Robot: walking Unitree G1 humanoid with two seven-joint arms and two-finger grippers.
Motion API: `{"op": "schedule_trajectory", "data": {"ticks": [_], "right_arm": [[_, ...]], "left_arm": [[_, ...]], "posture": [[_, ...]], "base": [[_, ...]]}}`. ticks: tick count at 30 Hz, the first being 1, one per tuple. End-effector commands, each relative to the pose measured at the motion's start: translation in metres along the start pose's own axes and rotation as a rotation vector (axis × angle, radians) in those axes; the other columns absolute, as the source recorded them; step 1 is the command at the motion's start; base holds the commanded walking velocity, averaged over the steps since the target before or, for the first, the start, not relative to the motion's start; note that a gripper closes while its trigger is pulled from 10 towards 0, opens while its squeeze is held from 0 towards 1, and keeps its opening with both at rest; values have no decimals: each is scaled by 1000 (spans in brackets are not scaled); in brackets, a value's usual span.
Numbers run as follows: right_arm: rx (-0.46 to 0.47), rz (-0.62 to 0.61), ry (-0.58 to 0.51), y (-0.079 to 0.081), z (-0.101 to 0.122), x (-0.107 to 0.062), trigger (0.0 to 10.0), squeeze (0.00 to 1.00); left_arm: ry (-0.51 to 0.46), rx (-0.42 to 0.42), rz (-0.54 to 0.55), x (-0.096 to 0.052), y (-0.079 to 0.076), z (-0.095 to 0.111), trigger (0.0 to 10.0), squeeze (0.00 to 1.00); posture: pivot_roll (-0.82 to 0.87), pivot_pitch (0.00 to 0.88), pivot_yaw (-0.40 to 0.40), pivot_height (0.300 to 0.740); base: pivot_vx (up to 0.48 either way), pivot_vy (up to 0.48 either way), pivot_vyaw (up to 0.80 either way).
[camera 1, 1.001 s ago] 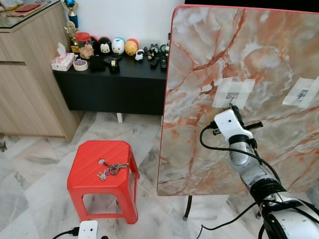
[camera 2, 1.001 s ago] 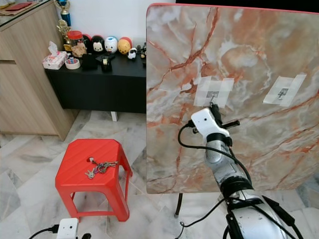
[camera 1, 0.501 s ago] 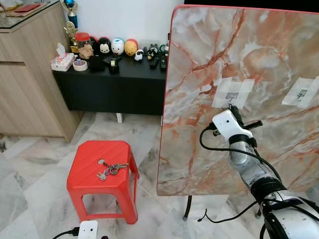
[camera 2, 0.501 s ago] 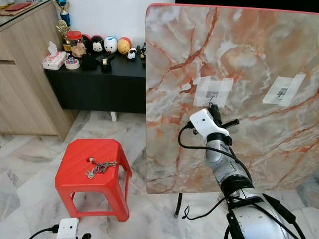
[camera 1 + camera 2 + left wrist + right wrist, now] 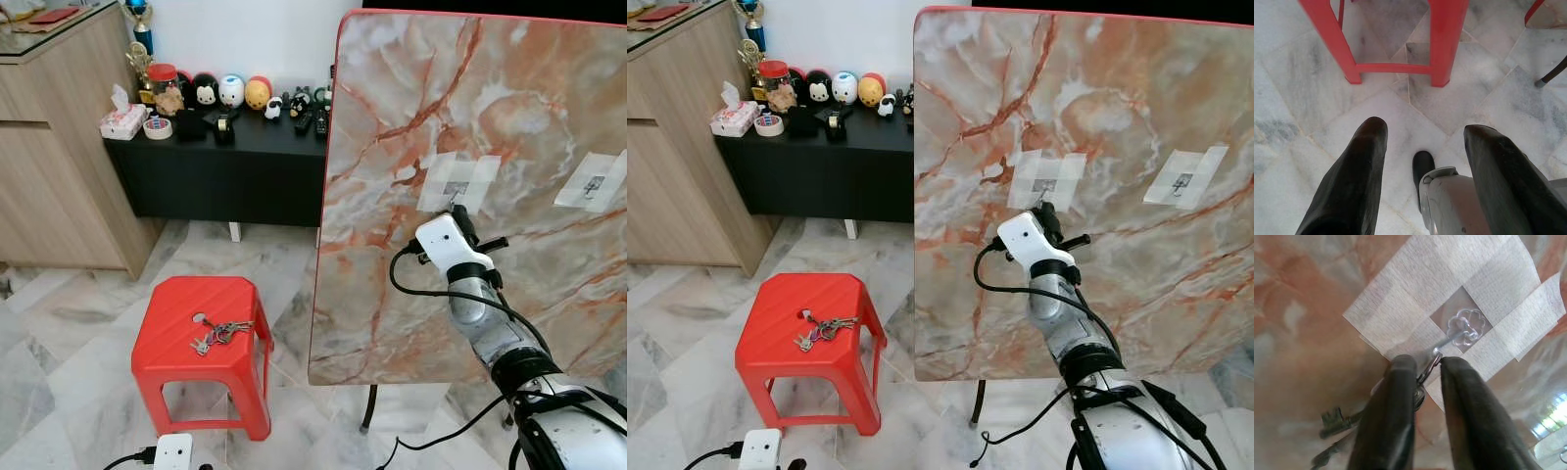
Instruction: Hang keys on a hook
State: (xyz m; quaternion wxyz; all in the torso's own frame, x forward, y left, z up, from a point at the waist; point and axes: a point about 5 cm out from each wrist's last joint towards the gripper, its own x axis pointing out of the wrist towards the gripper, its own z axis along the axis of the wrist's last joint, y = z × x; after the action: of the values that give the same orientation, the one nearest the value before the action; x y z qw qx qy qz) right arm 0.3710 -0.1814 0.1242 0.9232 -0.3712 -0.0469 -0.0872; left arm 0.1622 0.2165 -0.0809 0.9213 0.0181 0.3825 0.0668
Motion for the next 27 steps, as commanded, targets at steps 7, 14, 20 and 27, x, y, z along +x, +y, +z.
{"op": "schedule_trajectory", "data": {"ticks": [7, 14, 20, 27], "right_arm": [[203, 87, -31, 11, 1, -10, 10000, 0], [263, 201, -63, 33, -10, -38, 10000, 0], [516, 210, 392, 57, -75, -82, 10000, 0], [660, 280, 858, 86, -134, -166, 10000, 0]], "left_arm": [[-1, 1, 1, 0, -1, -1, 10000, 0], [-3, 1, -3, 0, -2, -1, 10000, 0], [-1, 5, -4, 0, -2, -1, 10000, 0], [-7, 14, -3, 0, 2, 2, 10000, 0]], "posture": [[59, 0, -85, 740], [59, 0, -87, 740], [59, 0, -89, 740], [67, 0, -77, 740]], "base": [[0, 0, 0], [0, 0, 0], [0, 0, 0], [0, 0, 0]]}}
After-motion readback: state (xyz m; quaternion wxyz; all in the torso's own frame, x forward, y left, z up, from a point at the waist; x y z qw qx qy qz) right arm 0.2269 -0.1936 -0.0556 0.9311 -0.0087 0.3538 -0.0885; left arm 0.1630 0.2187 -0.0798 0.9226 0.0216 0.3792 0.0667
